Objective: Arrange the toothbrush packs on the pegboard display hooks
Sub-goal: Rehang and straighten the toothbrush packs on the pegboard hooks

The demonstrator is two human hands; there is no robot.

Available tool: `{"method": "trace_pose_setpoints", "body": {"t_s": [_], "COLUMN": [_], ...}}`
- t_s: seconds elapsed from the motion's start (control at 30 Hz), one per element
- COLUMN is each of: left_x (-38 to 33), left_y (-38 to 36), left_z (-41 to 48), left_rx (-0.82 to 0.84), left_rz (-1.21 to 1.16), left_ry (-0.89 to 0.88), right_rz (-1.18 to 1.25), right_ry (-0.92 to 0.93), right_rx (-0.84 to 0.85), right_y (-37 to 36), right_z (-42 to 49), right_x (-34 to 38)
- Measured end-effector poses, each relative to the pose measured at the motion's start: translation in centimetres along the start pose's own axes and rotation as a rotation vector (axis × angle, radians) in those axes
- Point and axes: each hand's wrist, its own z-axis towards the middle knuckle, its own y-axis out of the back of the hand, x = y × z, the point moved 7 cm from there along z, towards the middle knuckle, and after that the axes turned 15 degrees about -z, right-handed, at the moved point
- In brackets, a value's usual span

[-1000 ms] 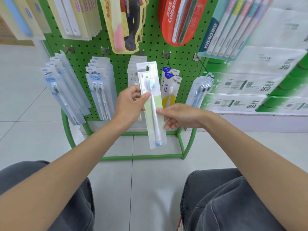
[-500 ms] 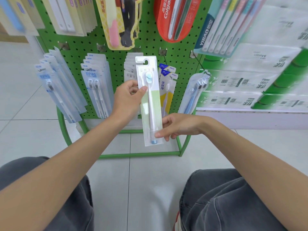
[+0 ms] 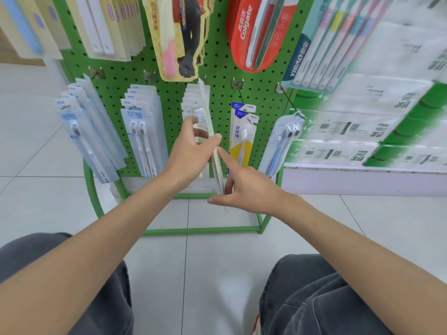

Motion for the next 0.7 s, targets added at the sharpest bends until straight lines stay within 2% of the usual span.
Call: {"method": "trace_pose_setpoints", "body": {"t_s": [0.07,0.17,0.27,0.4,0.57,0.7], "left_x": [-0.1,0.0,0.4,1.1,1.7,2.1], "left_y": [0.1,0.1,-0.3,-1.4,-1.6,-1.9], "left_z": [0.3,0.4,0.3,0.1,0.1,-0.2], "left_rx": [0.019,0.063,0.119,0.215,0.252,0.291], "left_rz": [-0.07,-0.131,-0.076,-0.062,-0.067,-0.055], "left_ry": [0.014,0.018,0.015,0.07,0.154,0.182], "right_rz": [0.141,0.157,0.164,0.338,0.592,0.621], "right_ry": [-0.025,-0.058,-0.125,-0.179,-0.197,-0.196], "right_rx": [0.006,-0.088,-0.205,-0.189,-0.223,-0.333], "right_y": [0.1,1.1,2.5,3.6,4.9,6.5], "right_z": [0.1,0.2,0.5,0.8,1.4,1.9], "right_x": [-0.6,-1.6,-2.9,-4.2,-4.9,-5.1]}}
